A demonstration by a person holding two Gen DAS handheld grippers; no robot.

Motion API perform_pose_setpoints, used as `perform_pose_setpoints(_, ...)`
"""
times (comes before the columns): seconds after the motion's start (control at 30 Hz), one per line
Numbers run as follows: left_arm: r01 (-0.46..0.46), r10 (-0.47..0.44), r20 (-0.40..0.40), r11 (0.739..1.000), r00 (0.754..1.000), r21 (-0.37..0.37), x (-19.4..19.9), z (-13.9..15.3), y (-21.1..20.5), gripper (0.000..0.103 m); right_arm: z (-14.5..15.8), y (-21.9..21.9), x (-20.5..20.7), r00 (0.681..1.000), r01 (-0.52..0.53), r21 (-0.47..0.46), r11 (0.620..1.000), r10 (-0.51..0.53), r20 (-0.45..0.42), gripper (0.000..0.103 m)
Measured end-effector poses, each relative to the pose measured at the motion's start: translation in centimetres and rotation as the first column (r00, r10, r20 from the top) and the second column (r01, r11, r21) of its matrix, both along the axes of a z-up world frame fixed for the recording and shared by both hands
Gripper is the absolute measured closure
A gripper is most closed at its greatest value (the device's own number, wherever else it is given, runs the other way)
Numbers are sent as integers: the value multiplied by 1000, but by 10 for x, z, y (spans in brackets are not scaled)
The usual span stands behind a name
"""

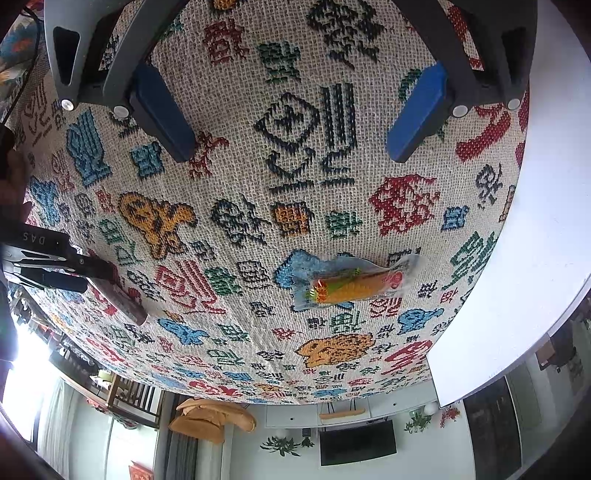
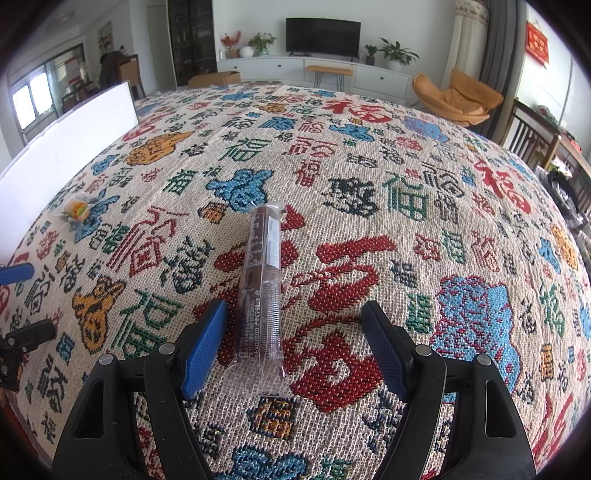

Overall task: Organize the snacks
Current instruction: 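Move the left gripper to the corn-shaped sausage pack and grasp it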

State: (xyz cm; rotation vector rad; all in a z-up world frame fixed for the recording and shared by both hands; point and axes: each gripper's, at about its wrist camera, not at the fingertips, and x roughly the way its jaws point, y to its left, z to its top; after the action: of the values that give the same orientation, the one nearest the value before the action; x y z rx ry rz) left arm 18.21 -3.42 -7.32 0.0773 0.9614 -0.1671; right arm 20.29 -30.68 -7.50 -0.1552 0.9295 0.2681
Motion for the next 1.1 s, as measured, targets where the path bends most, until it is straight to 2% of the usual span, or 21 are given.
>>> perform_pose_setpoints(0.23,0,0,-1,1000,1000,-1,-1,0,0,0,0,0,0,1000,0,0,1000,0,0,26)
perform_pose_setpoints(0.33,8,-9,-36,1000,999,-18,-3,3,4,0,0,0,0,1000,0,0,1000,0,0,26)
perform_pose_setpoints(0.4,19,-25,-51,992,998,-121,-4,14,20,0,0,0,0,1000,0,0,1000,0,0,26)
perform_pose_setpoints(0.47,39,-42,-11,978,999,-204,0,31,39,0,0,0,0,1000,0,0,1000,0,0,26)
perform_pose_setpoints(0.63,76,-73,27,986,997,-147,46,59,63,0,0,0,0,1000,0,0,1000,0,0,26)
perform_pose_setpoints(0.73,109,-111,-4,987,994,-119,86,60,61,0,0,0,0,1000,0,0,1000,0,1,26)
perform_pose_setpoints(0.9,213,-216,-81,976,973,-41,137,34,34,0,0,0,0,1000,0,0,1000,0,1,26)
perform_pose_setpoints(1.0,258,-269,-181,962,946,-84,144,12,31,0,0,0,0,1000,0,0,1000,0,1,26)
perform_pose_setpoints(1.07,284,-295,-201,955,934,-82,133,11,33,0,0,0,0,1000,0,1,1000,0,1,26)
perform_pose_setpoints(1.1,297,-314,-228,949,922,-105,127,10,35,0,0,0,0,1000,0,1,1000,0,1,26)
